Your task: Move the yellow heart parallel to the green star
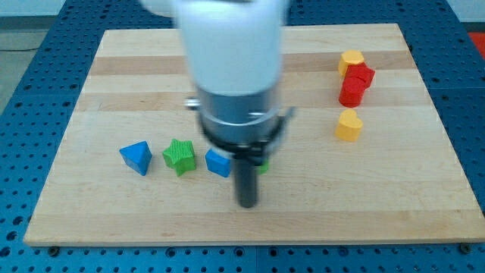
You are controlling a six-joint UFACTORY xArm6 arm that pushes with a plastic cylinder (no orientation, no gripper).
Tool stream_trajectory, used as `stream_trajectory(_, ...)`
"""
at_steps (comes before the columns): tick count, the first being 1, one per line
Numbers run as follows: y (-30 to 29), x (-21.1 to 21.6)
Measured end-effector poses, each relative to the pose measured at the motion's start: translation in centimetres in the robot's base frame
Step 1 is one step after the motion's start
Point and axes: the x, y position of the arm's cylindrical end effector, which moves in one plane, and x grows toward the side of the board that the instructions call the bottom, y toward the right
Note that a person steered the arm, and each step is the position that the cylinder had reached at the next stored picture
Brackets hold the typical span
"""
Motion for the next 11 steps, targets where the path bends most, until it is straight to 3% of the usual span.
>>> stream_trajectory(1,10.5,-2.1)
stream_trajectory(2,17.0,-6.3)
stream_trajectory(3,19.5,-9.7)
stream_trajectory(5,16.6,-12.4)
stream_trajectory(9,13.5,-9.8)
stream_trajectory(11,9.6,-11.8)
